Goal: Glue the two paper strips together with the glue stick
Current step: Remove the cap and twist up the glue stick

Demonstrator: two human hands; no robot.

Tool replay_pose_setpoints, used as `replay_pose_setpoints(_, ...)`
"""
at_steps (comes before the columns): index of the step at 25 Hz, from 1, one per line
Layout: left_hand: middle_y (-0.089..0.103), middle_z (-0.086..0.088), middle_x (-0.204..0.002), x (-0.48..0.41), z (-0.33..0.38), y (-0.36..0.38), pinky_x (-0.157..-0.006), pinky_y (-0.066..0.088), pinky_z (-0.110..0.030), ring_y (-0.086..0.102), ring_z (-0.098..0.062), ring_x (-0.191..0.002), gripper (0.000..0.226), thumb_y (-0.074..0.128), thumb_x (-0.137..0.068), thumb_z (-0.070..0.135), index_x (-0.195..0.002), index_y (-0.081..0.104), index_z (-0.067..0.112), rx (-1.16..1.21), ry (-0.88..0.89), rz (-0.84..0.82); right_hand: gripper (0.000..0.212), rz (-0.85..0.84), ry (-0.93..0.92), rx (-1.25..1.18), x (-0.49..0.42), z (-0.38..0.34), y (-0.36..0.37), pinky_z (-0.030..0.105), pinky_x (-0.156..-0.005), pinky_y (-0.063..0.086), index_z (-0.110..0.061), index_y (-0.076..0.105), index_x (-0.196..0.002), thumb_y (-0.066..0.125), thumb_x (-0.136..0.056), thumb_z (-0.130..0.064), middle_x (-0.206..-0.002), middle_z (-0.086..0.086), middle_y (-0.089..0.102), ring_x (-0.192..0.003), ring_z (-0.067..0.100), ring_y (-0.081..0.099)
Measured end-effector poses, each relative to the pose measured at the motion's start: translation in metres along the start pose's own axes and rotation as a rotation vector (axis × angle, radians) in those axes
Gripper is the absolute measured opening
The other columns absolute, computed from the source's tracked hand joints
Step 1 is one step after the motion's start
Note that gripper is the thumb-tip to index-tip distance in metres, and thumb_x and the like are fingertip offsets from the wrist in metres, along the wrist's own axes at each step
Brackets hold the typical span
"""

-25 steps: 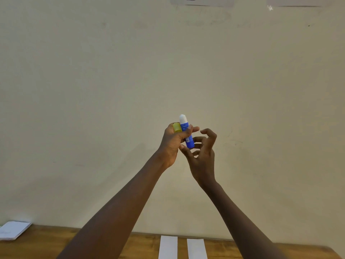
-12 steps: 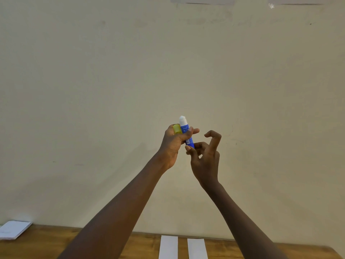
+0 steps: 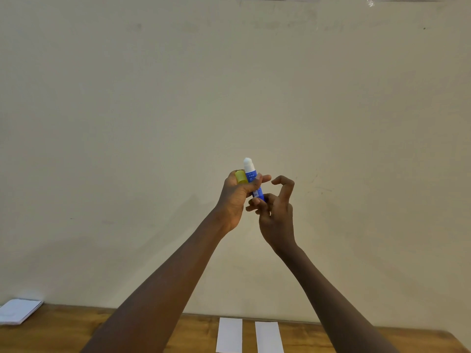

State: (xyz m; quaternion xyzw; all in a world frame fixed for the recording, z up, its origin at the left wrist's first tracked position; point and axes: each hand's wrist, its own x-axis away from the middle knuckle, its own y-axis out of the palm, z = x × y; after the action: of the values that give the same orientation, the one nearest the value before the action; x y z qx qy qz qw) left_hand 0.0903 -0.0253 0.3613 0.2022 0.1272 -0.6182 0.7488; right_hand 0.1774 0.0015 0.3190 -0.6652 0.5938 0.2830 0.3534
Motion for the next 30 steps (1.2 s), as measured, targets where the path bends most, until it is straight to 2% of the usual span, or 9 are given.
replay_pose_setpoints(3, 0.064, 0.001, -0.101, 0.001, -0.001, -0.002, -0.065, 0.048, -0.022, 0.057, -0.016, -0.085, 0.004, 0.049, -0.09, 0.023, -0.09, 0.045, 0.025, -0.009, -0.018, 0.006, 0.035, -0.064, 0.042, -0.105, 0.0, 0.001, 0.0, 0.01, -0.057, 0.048, -0.025, 0.018, -0.106, 0.041, -0.091, -0.003, -0.078, 0.012, 0.063, -0.061, 0.017, 0.063)
replay_pose_setpoints(7, 0.065, 0.0, -0.101, 0.002, -0.009, -0.005, -0.075, 0.045, -0.018, 0.06, -0.008, -0.087, 0.005, 0.049, -0.089, 0.021, -0.092, 0.046, 0.024, 0.015, -0.002, 0.005, 0.05, 0.025, 0.018, -0.002, 0.005, 0.005, 0.005, 0.007, -0.056, 0.045, -0.024, 0.02, -0.105, 0.061, -0.081, -0.006, -0.079, 0.012, 0.062, -0.062, 0.022, 0.061)
replay_pose_setpoints(11, 0.068, 0.008, -0.091, 0.002, -0.017, -0.01, -0.065, 0.047, -0.024, 0.058, -0.012, -0.082, 0.006, 0.051, -0.088, 0.025, -0.092, 0.046, 0.025, 0.009, -0.058, 0.016, 0.039, -0.082, 0.076, -0.113, 0.01, 0.013, 0.005, 0.012, -0.056, 0.05, -0.029, 0.021, -0.102, 0.047, -0.089, -0.003, -0.072, 0.01, 0.063, -0.055, 0.01, 0.062)
replay_pose_setpoints(16, 0.064, -0.003, -0.103, -0.003, -0.022, -0.011, -0.087, 0.043, -0.027, 0.06, -0.018, -0.094, 0.01, 0.049, -0.09, 0.022, -0.099, 0.046, 0.018, 0.018, -0.035, 0.017, 0.053, 0.052, 0.032, 0.019, 0.009, 0.018, 0.011, 0.005, -0.057, 0.045, -0.021, 0.025, -0.105, 0.068, -0.076, -0.009, -0.08, 0.005, 0.057, -0.062, 0.012, 0.057)
replay_pose_setpoints(18, 0.064, -0.003, -0.104, -0.003, -0.021, -0.011, -0.075, 0.045, -0.015, 0.06, -0.014, -0.09, 0.004, 0.048, -0.09, 0.021, -0.094, 0.046, 0.021, 0.021, -0.029, 0.002, 0.051, 0.084, 0.02, 0.027, 0.01, 0.019, 0.012, 0.01, -0.056, 0.047, -0.021, 0.024, -0.1, 0.065, -0.077, -0.002, -0.073, 0.005, 0.059, -0.057, 0.012, 0.058)
replay_pose_setpoints(21, 0.064, -0.002, -0.102, -0.002, -0.023, -0.014, -0.049, 0.046, -0.004, 0.06, -0.013, -0.082, 0.003, 0.048, -0.09, 0.021, -0.091, 0.046, 0.022, 0.034, -0.042, -0.001, 0.036, -0.039, 0.059, -0.087, 0.012, 0.02, 0.009, 0.015, -0.056, 0.05, -0.028, 0.025, -0.096, 0.048, -0.088, -0.002, -0.071, 0.008, 0.064, -0.054, 0.008, 0.062)
replay_pose_setpoints(23, 0.064, -0.001, -0.101, -0.003, -0.026, -0.015, -0.055, 0.048, -0.006, 0.061, -0.011, -0.082, 0.003, 0.048, -0.09, 0.021, -0.091, 0.046, 0.023, 0.044, -0.035, -0.002, 0.037, -0.019, 0.074, -0.095, 0.012, 0.02, 0.011, 0.018, -0.057, 0.049, -0.03, 0.024, -0.098, 0.051, -0.088, -0.007, -0.076, 0.008, 0.063, -0.061, 0.019, 0.064)
replay_pose_setpoints(26, 0.065, -0.001, -0.1, -0.005, -0.03, -0.013, -0.074, 0.047, -0.014, 0.061, -0.007, -0.086, 0.006, 0.049, -0.09, 0.019, -0.092, 0.047, 0.024, 0.034, -0.016, -0.002, 0.054, 0.119, 0.03, 0.023, 0.01, 0.02, 0.011, 0.006, -0.055, 0.044, -0.024, 0.023, -0.101, 0.068, -0.076, -0.008, -0.075, 0.004, 0.058, -0.06, 0.016, 0.059)
replay_pose_setpoints(30, 0.064, -0.002, -0.1, -0.006, -0.03, -0.013, -0.064, 0.048, -0.004, 0.063, -0.003, -0.073, 0.005, 0.049, -0.09, 0.018, -0.092, 0.046, 0.021, 0.014, 0.002, 0.003, 0.037, 0.034, 0.035, 0.038, 0.01, 0.022, 0.01, 0.004, -0.051, 0.043, -0.019, 0.023, -0.099, 0.047, -0.086, 0.004, -0.071, 0.013, 0.064, -0.052, 0.005, 0.059)
